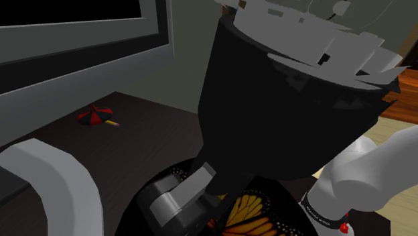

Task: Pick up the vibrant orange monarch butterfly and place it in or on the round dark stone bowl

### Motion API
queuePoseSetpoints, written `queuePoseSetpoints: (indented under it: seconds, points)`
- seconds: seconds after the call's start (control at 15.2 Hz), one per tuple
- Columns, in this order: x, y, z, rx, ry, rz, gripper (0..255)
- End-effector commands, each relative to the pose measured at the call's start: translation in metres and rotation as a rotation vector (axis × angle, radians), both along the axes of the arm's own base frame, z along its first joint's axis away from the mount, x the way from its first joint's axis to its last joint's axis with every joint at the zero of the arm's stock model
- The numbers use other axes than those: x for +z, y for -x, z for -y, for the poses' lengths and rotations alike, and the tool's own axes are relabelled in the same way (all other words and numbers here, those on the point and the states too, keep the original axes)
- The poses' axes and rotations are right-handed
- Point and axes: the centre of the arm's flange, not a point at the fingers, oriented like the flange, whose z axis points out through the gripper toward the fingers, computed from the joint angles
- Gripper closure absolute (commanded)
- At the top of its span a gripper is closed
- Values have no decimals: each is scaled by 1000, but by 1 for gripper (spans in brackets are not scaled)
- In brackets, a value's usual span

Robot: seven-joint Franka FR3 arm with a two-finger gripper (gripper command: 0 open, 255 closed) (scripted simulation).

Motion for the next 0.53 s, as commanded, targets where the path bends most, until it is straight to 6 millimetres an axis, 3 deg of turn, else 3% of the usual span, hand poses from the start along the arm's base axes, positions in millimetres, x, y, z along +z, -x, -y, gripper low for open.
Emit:
queuePoseSetpoints:
  seconds: [0.0,0.4,0.46]
  points:
    - [-3,0,0,0,0,0,255]
    - [-3,0,0,0,0,0,255]
    - [-3,0,0,0,0,0,0]
